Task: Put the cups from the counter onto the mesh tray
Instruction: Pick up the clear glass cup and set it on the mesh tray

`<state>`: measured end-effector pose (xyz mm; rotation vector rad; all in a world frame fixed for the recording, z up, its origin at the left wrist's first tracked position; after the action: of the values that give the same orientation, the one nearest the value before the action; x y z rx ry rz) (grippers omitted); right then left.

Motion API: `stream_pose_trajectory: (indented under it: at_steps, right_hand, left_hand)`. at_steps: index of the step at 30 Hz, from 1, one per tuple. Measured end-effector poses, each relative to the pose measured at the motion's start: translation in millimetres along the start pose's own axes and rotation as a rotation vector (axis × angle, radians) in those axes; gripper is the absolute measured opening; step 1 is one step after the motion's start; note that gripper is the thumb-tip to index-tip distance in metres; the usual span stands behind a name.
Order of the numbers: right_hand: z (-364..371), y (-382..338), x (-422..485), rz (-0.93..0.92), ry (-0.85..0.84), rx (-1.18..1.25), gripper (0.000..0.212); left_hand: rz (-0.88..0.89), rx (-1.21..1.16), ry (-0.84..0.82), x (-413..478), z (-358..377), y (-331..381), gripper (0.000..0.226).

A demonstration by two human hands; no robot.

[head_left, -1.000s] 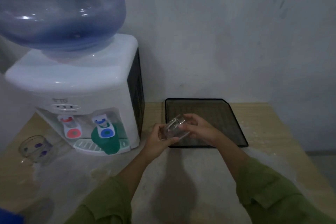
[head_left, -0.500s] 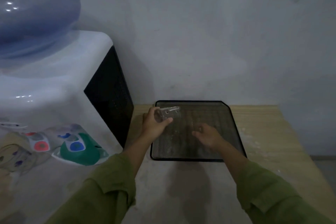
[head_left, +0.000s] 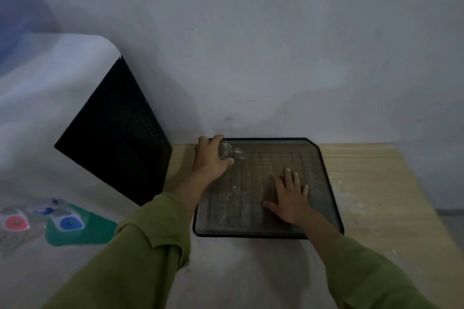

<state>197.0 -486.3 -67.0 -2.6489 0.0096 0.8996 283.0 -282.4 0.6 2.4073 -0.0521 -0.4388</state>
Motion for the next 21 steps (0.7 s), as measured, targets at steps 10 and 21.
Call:
stream_pose_trajectory:
  at_steps: [10, 21]
  right_hand:
    - [8, 4, 4, -0.018, 0.017, 0.014, 0.088]
    - [5, -15, -11, 0.050, 0.073, 0.053, 0.077]
  left_hand:
    - [0.032, 0.026, 0.033, 14, 15, 7, 0.075]
    - [0.047, -0.052, 0.053, -24, 13, -12, 0.077]
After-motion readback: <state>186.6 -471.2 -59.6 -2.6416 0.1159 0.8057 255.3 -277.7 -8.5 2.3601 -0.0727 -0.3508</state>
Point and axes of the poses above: each hand's wrist, its own x-axis towards the middle knuckle, its own z-axis out of the palm, y = z × x, the point moved 3 cm from there along x, towards the middle knuckle, and after that the axes turned 14 degrees about -y, right-handed, at the moved point
